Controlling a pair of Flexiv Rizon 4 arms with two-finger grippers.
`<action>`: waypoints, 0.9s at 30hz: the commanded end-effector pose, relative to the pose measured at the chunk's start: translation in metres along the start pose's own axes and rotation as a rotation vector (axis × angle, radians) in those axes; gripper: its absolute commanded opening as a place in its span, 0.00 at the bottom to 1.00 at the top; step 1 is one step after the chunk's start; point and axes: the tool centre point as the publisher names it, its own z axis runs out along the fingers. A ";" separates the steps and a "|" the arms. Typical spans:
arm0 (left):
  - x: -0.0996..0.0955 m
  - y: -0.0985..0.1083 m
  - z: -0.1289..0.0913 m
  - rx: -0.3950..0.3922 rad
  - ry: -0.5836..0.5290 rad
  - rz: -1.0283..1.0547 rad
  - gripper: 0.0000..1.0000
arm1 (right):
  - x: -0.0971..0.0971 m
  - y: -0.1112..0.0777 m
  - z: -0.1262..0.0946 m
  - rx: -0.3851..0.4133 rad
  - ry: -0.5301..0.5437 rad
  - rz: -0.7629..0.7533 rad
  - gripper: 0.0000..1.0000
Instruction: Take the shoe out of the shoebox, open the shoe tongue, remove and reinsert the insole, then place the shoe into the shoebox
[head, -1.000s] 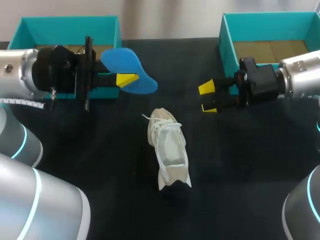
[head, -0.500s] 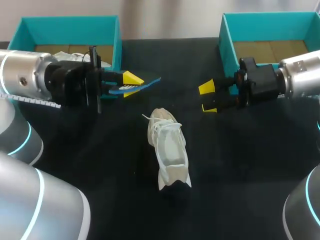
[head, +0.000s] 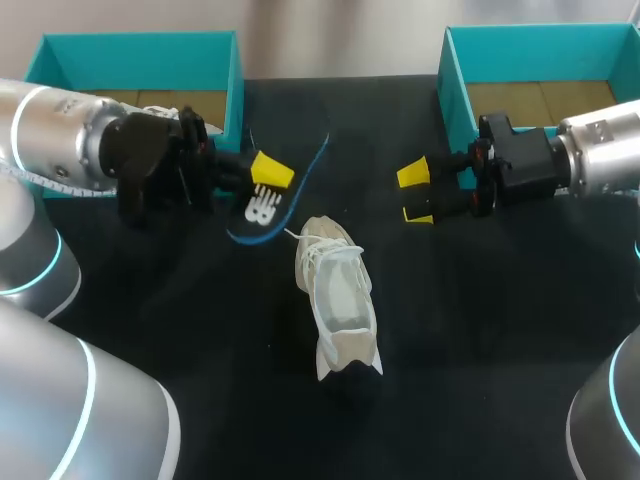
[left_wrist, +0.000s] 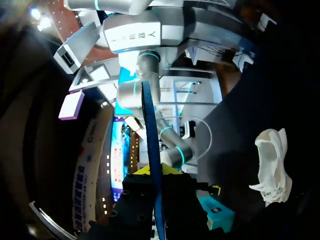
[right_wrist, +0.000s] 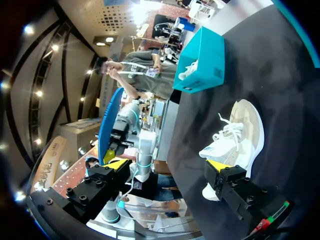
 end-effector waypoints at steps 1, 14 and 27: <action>0.026 0.002 0.001 -0.045 0.112 0.355 0.00 | 0.003 0.009 0.008 -0.027 -0.004 0.005 1.00; 0.072 0.026 -0.002 -0.187 0.195 0.259 0.00 | 0.017 0.031 0.032 -0.069 0.041 0.008 1.00; 0.081 0.027 0.002 -0.186 0.156 0.226 0.00 | 0.017 0.035 0.039 -0.052 0.048 0.014 1.00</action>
